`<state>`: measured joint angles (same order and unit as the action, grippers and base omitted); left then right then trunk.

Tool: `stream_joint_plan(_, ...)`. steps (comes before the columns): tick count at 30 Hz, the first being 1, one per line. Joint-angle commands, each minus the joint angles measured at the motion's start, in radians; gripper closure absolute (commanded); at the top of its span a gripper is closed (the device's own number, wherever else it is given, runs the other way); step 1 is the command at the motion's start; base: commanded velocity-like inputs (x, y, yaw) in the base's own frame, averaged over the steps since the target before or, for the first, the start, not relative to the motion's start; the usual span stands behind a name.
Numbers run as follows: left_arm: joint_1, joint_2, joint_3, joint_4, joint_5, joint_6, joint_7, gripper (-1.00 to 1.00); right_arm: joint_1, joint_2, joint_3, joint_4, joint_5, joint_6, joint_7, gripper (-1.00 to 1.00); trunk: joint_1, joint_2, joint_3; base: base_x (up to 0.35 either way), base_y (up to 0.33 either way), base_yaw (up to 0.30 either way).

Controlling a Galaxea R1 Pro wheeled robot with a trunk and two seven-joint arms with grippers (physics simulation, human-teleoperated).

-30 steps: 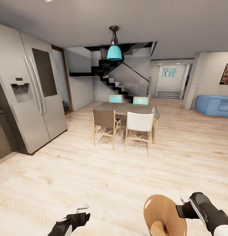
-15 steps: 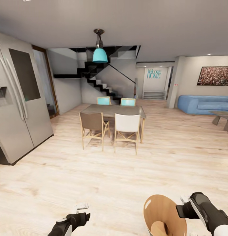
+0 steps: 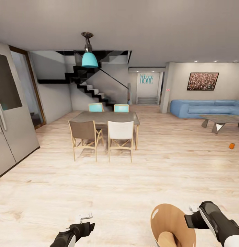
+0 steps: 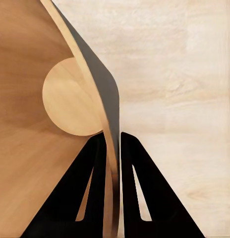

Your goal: Put the three can of soda from the living room inside the tash can in the kitchen.

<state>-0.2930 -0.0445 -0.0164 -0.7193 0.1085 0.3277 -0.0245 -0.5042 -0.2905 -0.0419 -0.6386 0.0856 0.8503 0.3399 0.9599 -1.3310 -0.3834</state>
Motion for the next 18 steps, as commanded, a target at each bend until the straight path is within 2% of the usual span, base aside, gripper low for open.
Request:
stream_joint_plan(1,0.000,0.000,0.000,0.000,0.000,0.000,0.000,-1.00,0.000,0.000,-0.001,0.000,-0.015,0.003,0.007,1.00,0.000,0.000,0.001,0.000,0.000,-0.257)
stream_joint_plan(18,0.000,0.000,0.001,-0.001,0.000,-0.022,-0.005,-1.00,0.000,-0.001,-0.001,0.000,-0.015,0.004,0.007,1.00,0.000,0.000,0.014,0.000,0.000,-0.257)
